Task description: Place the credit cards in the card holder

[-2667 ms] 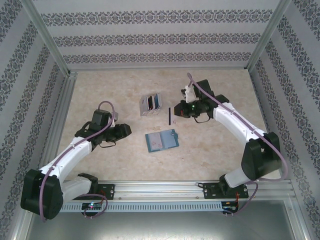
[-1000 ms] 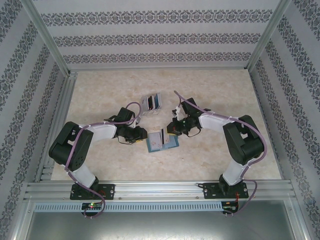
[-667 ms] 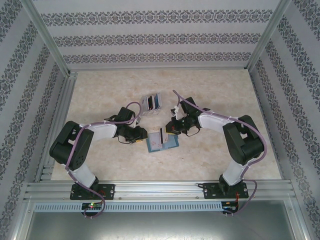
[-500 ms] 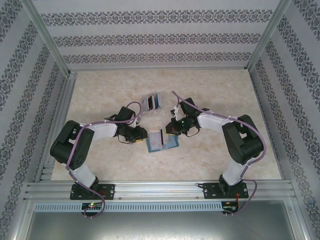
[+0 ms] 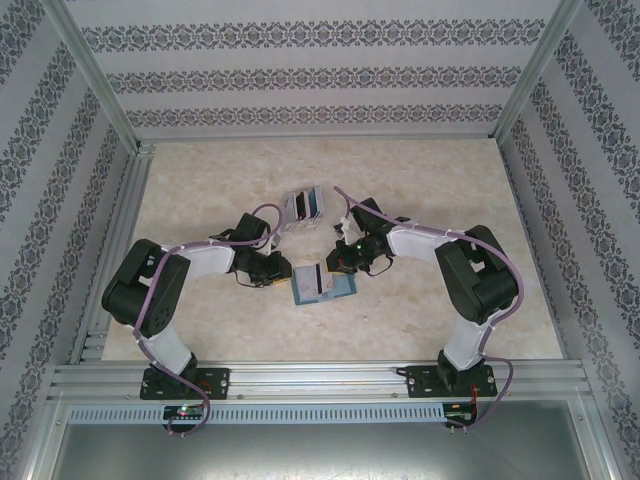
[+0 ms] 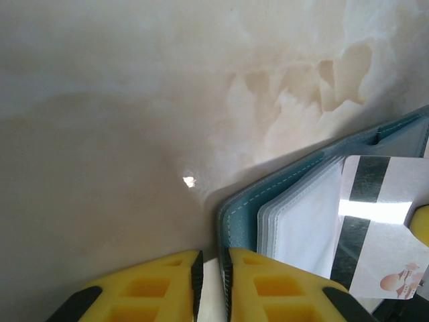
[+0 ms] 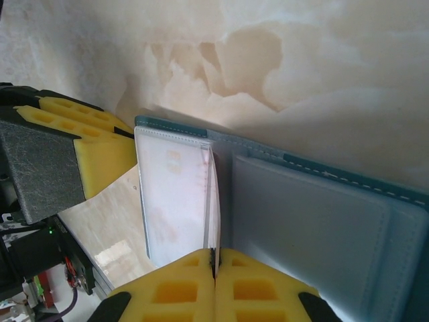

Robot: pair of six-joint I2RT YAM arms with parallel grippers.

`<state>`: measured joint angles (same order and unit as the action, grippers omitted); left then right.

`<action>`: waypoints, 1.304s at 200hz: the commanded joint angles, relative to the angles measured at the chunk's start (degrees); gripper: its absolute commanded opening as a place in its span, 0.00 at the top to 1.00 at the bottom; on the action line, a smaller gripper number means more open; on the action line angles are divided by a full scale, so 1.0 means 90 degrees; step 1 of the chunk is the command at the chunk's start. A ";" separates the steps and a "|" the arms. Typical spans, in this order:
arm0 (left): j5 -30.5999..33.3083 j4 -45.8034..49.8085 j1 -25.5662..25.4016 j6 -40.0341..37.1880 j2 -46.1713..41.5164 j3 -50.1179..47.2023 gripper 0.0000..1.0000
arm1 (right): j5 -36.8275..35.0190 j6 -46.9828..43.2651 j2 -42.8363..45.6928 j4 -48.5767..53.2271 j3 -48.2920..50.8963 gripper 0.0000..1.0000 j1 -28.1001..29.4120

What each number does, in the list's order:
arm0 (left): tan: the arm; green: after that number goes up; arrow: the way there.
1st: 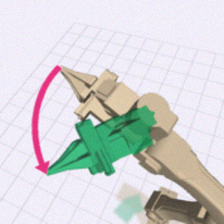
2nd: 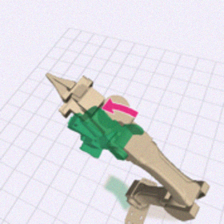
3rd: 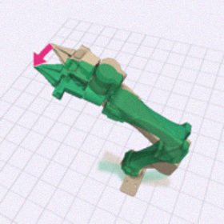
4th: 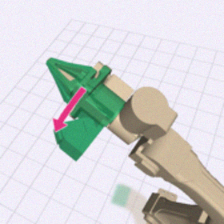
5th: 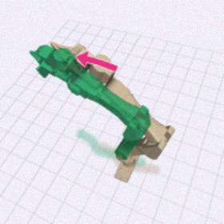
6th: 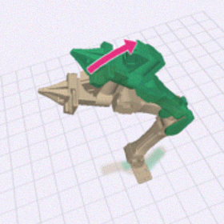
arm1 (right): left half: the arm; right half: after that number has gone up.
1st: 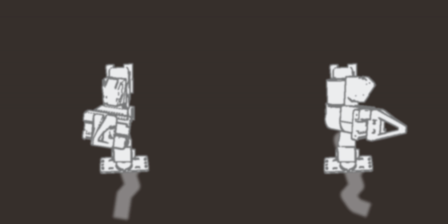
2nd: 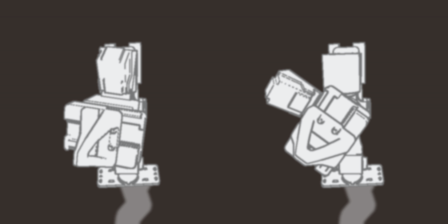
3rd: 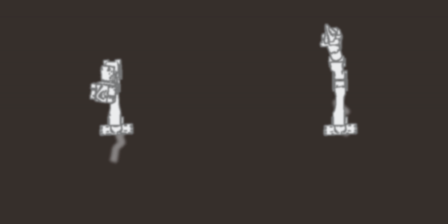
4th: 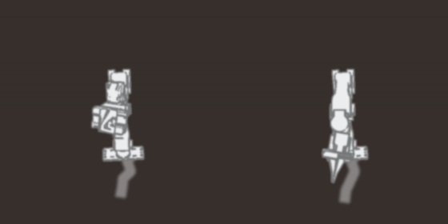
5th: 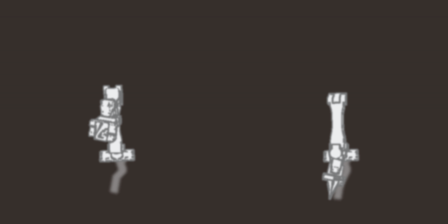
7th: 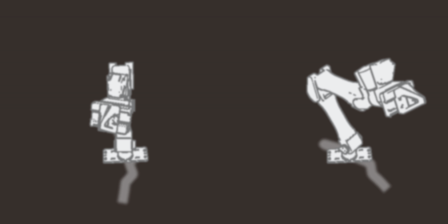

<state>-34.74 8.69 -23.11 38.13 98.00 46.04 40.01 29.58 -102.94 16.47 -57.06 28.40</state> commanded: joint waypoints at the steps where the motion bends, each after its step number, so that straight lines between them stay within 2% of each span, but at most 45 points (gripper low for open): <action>1: -0.0110 -0.0477 -0.0143 0.0079 0.0452 -0.0067 0.81 | 0.0005 -0.0182 -0.0129 0.0130 0.0034 0.94 0.0070; 33: -0.0124 -0.0510 -0.0147 0.0092 0.0469 -0.0086 0.83 | 0.0002 -0.0220 -0.0097 0.0264 0.0133 0.93 0.0106; 55: -0.0094 -0.0552 -0.0146 0.0147 0.0495 -0.0093 0.84 | -0.0467 -0.0279 -0.0076 0.0597 0.0140 0.93 0.0106; 150: -0.0134 -0.0835 -0.0325 0.0391 0.0624 -0.0080 0.89 | -0.0553 0.0042 -0.0401 0.0218 -0.0021 0.93 0.0360; 227: -0.0046 -0.0887 -0.0410 0.0461 0.0556 -0.0185 0.91 | -0.1507 0.0710 -0.0301 -0.0031 0.0102 0.92 0.0703; 261: -0.0012 -0.0763 -0.0411 0.0366 0.0547 -0.0145 0.92 | -0.1871 0.0558 -0.0095 0.0305 -0.0017 0.86 0.0805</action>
<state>-36.23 6.79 -22.90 41.82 99.00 45.89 30.89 34.79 -104.33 14.92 -57.39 34.50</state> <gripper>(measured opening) 0.089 0.131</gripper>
